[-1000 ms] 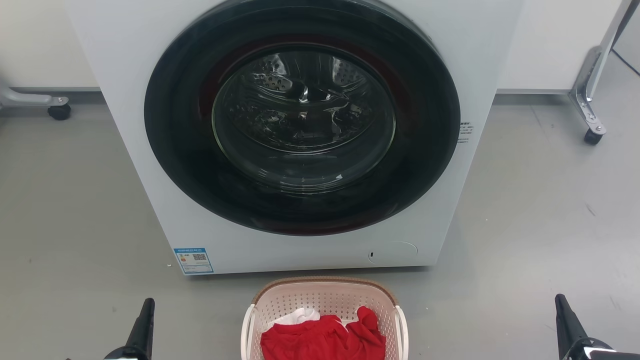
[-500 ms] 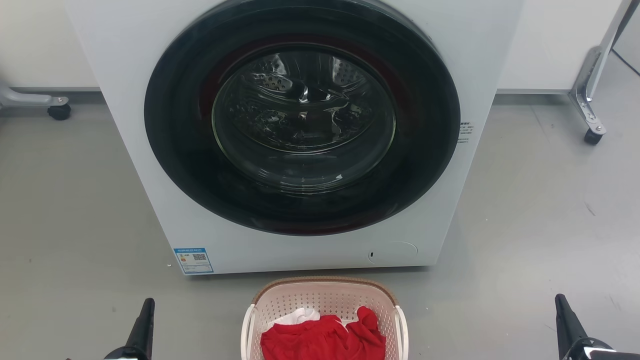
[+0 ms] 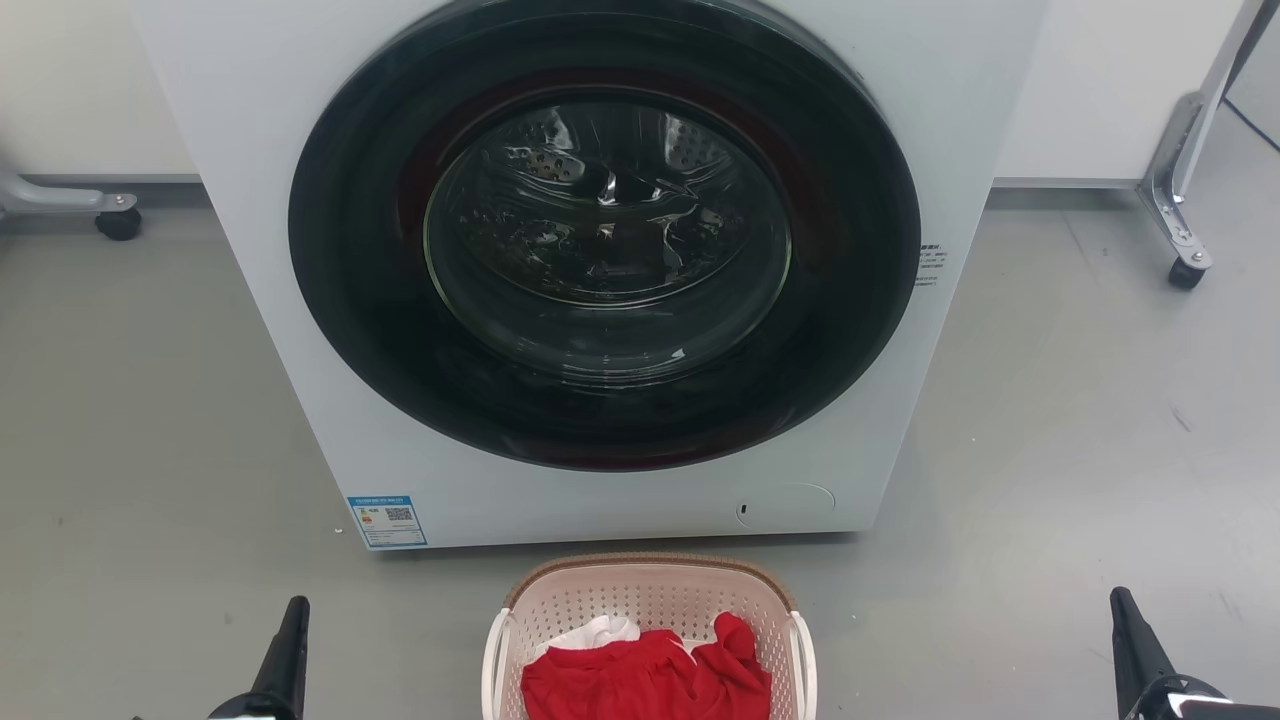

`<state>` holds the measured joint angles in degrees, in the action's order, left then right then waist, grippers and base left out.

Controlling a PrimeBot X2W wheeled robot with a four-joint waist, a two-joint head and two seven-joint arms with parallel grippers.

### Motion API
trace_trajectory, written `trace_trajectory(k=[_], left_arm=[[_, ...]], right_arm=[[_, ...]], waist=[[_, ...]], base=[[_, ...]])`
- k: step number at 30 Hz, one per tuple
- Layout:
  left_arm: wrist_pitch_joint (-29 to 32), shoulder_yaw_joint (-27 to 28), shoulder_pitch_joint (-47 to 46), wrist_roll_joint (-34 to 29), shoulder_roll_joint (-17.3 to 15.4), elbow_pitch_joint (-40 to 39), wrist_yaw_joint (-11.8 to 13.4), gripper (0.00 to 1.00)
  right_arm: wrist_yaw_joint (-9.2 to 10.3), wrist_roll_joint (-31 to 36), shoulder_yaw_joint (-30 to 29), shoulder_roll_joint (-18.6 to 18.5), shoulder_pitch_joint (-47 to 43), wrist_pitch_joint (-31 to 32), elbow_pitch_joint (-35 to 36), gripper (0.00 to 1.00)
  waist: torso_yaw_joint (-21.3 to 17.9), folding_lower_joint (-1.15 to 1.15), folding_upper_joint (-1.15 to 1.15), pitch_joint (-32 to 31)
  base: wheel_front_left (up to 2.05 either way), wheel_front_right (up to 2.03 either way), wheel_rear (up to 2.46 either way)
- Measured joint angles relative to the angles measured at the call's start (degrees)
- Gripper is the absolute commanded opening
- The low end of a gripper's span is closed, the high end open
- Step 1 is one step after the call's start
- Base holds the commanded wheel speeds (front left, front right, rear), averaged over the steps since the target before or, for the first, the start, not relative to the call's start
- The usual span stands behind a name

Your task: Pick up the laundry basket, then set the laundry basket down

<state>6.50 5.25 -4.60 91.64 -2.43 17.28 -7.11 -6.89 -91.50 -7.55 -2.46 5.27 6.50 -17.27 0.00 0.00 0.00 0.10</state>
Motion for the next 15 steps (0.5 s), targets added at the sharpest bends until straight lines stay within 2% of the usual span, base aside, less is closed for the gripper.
trace_trajectory(k=[15], left_arm=[[0.0, 0.0, 0.0, 0.0, 0.0, 0.0, 0.0, 0.00]], right_arm=[[0.00, 0.0, 0.0, 0.0, 0.0, 0.0, 0.1, 0.00]], waist=[[0.0, 0.00, 0.00, 0.0]], base=[[0.00, 0.00, 0.00]])
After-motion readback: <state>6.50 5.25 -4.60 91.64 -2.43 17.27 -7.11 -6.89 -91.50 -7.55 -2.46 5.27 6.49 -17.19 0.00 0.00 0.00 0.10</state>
